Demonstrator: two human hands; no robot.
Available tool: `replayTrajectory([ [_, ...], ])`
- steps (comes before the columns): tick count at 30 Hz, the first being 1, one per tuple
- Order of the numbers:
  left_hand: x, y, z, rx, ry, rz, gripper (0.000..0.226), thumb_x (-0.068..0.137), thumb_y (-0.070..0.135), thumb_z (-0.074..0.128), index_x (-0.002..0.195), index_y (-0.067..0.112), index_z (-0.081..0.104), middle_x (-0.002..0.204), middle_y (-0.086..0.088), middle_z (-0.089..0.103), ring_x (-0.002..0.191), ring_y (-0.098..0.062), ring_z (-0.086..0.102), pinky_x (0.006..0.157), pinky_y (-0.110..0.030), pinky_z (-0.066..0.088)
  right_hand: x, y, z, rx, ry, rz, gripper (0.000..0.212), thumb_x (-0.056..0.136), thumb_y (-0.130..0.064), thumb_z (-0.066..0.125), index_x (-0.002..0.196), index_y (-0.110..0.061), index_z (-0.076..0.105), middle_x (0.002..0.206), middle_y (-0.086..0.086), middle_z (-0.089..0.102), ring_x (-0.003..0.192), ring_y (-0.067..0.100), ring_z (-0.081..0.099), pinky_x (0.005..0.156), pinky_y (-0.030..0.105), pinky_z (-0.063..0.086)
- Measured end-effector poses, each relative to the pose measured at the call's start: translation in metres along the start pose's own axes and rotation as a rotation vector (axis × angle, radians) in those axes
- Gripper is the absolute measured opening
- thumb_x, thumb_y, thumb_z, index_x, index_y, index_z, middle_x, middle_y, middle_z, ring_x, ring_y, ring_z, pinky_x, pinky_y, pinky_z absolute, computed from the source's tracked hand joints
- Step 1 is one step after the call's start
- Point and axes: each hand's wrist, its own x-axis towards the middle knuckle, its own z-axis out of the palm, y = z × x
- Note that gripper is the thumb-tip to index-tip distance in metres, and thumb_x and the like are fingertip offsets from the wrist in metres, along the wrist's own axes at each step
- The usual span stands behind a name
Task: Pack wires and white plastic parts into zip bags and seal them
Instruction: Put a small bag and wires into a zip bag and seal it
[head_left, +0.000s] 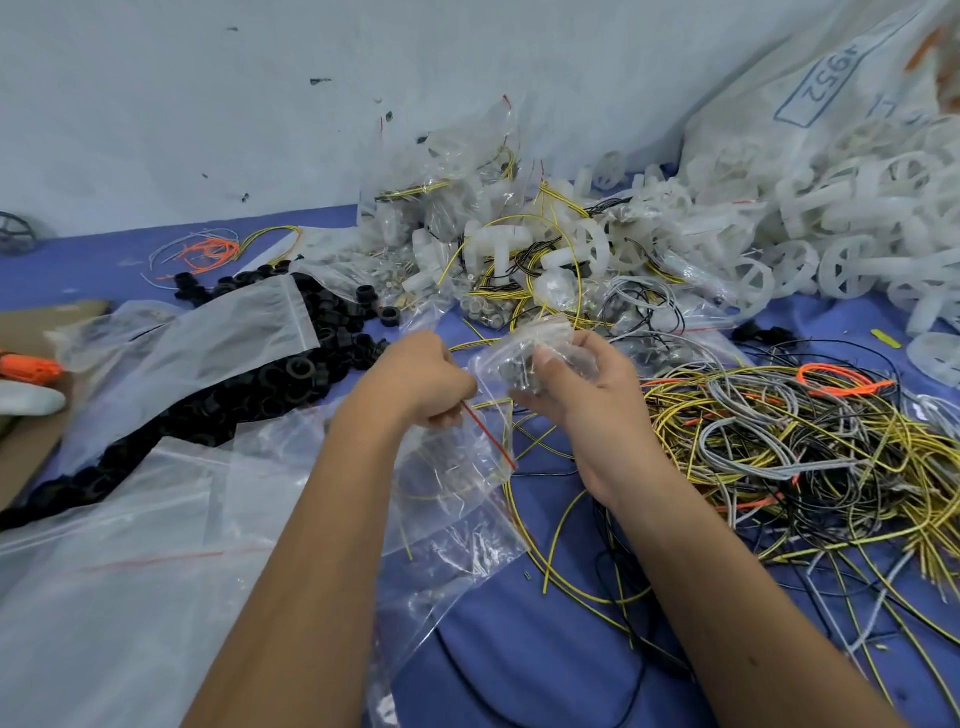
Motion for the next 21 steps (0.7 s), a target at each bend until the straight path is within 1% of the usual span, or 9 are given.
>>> replayTrajectory([
  [3,-0.007,0.005,-0.004,-0.117,-0.06,0.038,0.007,0.093,0.003,0.063,0.091,-0.002,0.067,0.054,-0.007,0.064,0.041,-0.015,0.057,0.044,-0.022,0.049,-0.003,-0.003,0.005,0.24,-0.111,0.091,0.018,0.105,-0.011,0.051,0.119,-0.001,0.055,0.119,0.022,0.068,0.105,0.042,0.07,0.082,0.044,0.061],
  [5,-0.012,0.006,-0.01,-0.184,-0.091,0.068,0.005,0.094,0.001,0.064,0.096,-0.004,0.066,0.062,-0.01,0.063,0.044,-0.015,0.058,0.043,-0.02,0.047,-0.005,-0.005,0.006,0.31,-0.153,0.142,0.026,0.106,-0.011,0.049,0.126,0.005,0.052,0.124,0.026,0.066,0.107,0.044,0.068,0.08,0.046,0.061],
  [9,-0.02,0.007,-0.026,-0.285,-0.106,0.138,0.008,0.095,0.0,0.063,0.087,0.004,0.063,0.061,-0.009,0.06,0.044,-0.012,0.058,0.042,-0.019,0.045,-0.005,-0.007,0.004,0.261,-0.204,0.196,0.023,0.104,-0.008,0.051,0.124,0.002,0.057,0.108,0.019,0.072,0.089,0.037,0.073,0.073,0.043,0.062],
  [12,-0.023,0.009,-0.036,-0.333,-0.096,0.191,0.016,0.094,0.0,0.066,0.08,0.008,0.061,0.054,-0.003,0.057,0.043,-0.011,0.056,0.039,-0.018,0.043,-0.006,-0.004,0.004,0.095,-0.248,0.212,0.02,0.101,-0.006,0.056,0.119,0.002,0.06,0.105,0.015,0.071,0.087,0.027,0.072,0.07,0.04,0.061],
  [14,-0.026,0.01,-0.042,-0.344,-0.094,0.227,0.018,0.091,0.003,0.071,0.078,0.009,0.061,0.053,-0.001,0.058,0.043,-0.012,0.055,0.039,-0.018,0.041,-0.007,-0.002,0.003,-0.097,-0.257,0.158,0.012,0.098,-0.005,0.059,0.109,0.0,0.062,0.093,0.01,0.069,0.079,0.022,0.068,0.068,0.041,0.058],
  [16,-0.028,0.011,-0.047,-0.348,-0.083,0.262,0.018,0.09,0.003,0.073,0.076,0.009,0.063,0.053,0.0,0.058,0.042,-0.011,0.054,0.038,-0.018,0.04,-0.007,0.001,0.002,-0.344,-0.244,0.07,0.005,0.095,-0.006,0.063,0.098,-0.01,0.064,0.083,0.005,0.069,0.072,0.022,0.065,0.072,0.048,0.058],
  [17,-0.03,0.011,-0.049,-0.356,-0.078,0.276,0.018,0.089,0.002,0.074,0.075,0.008,0.063,0.052,0.0,0.058,0.041,-0.011,0.053,0.037,-0.018,0.039,-0.006,0.003,0.002,-0.459,-0.248,0.028,0.005,0.094,-0.008,0.064,0.096,-0.013,0.065,0.083,0.005,0.071,0.072,0.025,0.067,0.075,0.049,0.059],
  [19,-0.032,0.013,-0.049,-0.366,-0.073,0.294,0.018,0.088,0.001,0.075,0.075,0.007,0.063,0.051,-0.001,0.058,0.04,-0.012,0.053,0.037,-0.019,0.039,-0.005,0.004,0.004,-0.616,-0.266,-0.046,0.008,0.093,-0.014,0.065,0.1,-0.015,0.068,0.089,0.008,0.071,0.077,0.03,0.07,0.077,0.051,0.06],
  [21,-0.035,0.017,-0.045,-0.343,-0.084,0.307,0.019,0.088,0.001,0.075,0.075,0.007,0.063,0.053,-0.003,0.059,0.041,-0.012,0.054,0.038,-0.019,0.04,-0.007,0.004,0.005,-0.674,-0.303,-0.091,0.014,0.095,-0.016,0.064,0.107,-0.016,0.071,0.093,0.006,0.072,0.078,0.024,0.069,0.075,0.043,0.058],
])
